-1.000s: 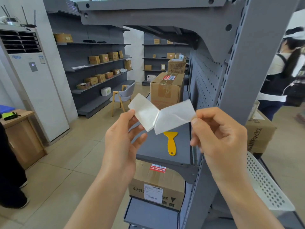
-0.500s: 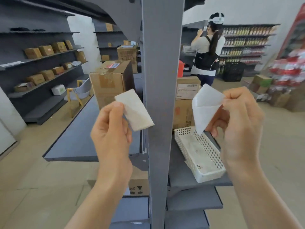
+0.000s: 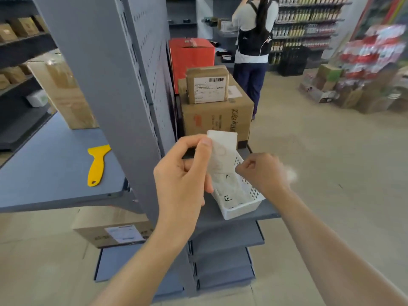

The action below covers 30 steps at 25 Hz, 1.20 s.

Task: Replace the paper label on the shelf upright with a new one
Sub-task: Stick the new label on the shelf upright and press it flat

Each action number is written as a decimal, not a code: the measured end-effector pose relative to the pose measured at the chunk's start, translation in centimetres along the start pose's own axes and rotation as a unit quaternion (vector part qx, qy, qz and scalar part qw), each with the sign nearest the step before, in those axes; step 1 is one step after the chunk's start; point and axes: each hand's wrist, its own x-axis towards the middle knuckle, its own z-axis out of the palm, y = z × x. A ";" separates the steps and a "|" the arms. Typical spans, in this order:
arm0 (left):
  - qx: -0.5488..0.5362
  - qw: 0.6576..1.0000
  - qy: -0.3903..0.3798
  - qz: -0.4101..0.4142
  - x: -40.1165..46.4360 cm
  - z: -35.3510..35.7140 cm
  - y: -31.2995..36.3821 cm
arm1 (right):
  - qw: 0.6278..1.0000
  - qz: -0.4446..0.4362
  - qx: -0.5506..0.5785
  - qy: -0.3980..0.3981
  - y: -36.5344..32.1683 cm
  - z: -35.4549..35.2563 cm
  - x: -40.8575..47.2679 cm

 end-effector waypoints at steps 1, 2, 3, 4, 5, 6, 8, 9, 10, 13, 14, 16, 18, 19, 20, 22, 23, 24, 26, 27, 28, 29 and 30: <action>0.005 1.000 -0.002 -0.011 0.2 0.3 -0.4 | 1.000 0.003 -0.011 -0.010 0.0 0.3 0.2; 0.010 1.000 -0.005 -0.022 0.2 0.6 -0.7 | 1.000 0.003 -0.025 -0.019 0.0 0.4 0.4; 0.018 0.999 -0.007 -0.032 0.3 0.9 -1.1 | 0.999 0.003 -0.042 -0.024 0.0 0.6 0.5; 0.024 0.999 -0.009 -0.039 0.3 1.0 -1.3 | 0.998 0.003 -0.059 -0.028 0.0 0.7 0.6; 0.029 0.999 -0.011 -0.042 0.4 1.1 -1.4 | 0.997 0.003 -0.075 -0.030 0.1 0.8 0.7; 0.033 0.999 -0.012 -0.042 0.4 1.1 -1.5 | 0.995 -0.001 -0.088 -0.035 0.1 1.0 0.7; 0.034 0.999 -0.010 -0.037 0.3 0.8 -1.5 | 0.994 -0.008 -0.104 -0.043 0.0 1.1 0.4; 0.031 0.999 -0.012 -0.033 0.3 0.7 -1.4 | 0.994 -0.015 -0.101 -0.035 -0.2 0.9 0.3; 0.025 0.999 -0.018 -0.033 0.4 0.5 -1.2 | 0.996 -0.018 -0.081 -0.021 -0.7 0.3 -0.1; -0.049 0.991 -0.105 -0.062 1.0 -0.7 -0.2 | 0.986 -0.089 0.134 -0.051 -4.2 -3.1 -2.0; -0.097 0.981 -0.151 -0.073 1.2 -1.3 0.3 | 0.959 -0.114 0.239 -0.100 -5.7 -4.6 -3.1; -0.181 0.955 -0.226 -0.070 1.4 -2.9 1.6 | 0.894 -0.156 0.365 -0.209 -8.2 -7.3 -5.5; -0.220 0.936 -0.268 -0.054 1.2 -4.4 2.9 | 0.869 -0.217 0.357 -0.264 -9.8 -8.7 -7.2; -0.227 0.931 -0.281 -0.049 1.1 -5.3 3.4 | 0.864 -0.241 0.350 -0.271 -10.8 -9.0 -7.9; -0.232 0.927 -0.291 -0.048 1.0 -6.1 3.8 | 0.858 -0.260 0.349 -0.272 -11.5 -9.1 -8.4; -0.236 0.922 -0.304 -0.051 1.1 -7.8 4.2 | 0.852 -0.271 0.362 -0.264 -13.3 -9.2 -9.3; -0.234 0.920 -0.311 -0.050 1.3 -8.7 4.4 | 0.850 -0.274 0.367 -0.259 -14.3 -9.3 -9.9; -0.228 0.919 -0.319 -0.046 1.6 -9.4 4.6 | 0.849 -0.281 0.368 -0.255 -15.0 -9.2 -10.3; -0.219 0.921 -0.320 -0.035 2.0 -10.5 5.1 | 0.852 -0.294 0.364 -0.234 -16.3 -9.3 -11.0; -0.219 0.923 -0.314 -0.027 2.1 -11.1 5.6 | 0.856 -0.296 0.364 -0.218 -17.0 -9.3 -11.4; -0.214 0.929 -0.302 -0.019 2.3 -11.6 6.2 | 0.859 -0.295 0.368 -0.199 -17.6 -9.4 -11.6; -0.201 0.936 -0.289 -0.011 2.5 -12.1 6.7 | 0.863 -0.291 0.371 -0.181 -18.2 -9.5 -11.8; -0.186 0.944 -0.274 -0.004 2.7 -12.6 7.2 | 0.866 -0.287 0.374 -0.166 -18.8 -9.6 -12.0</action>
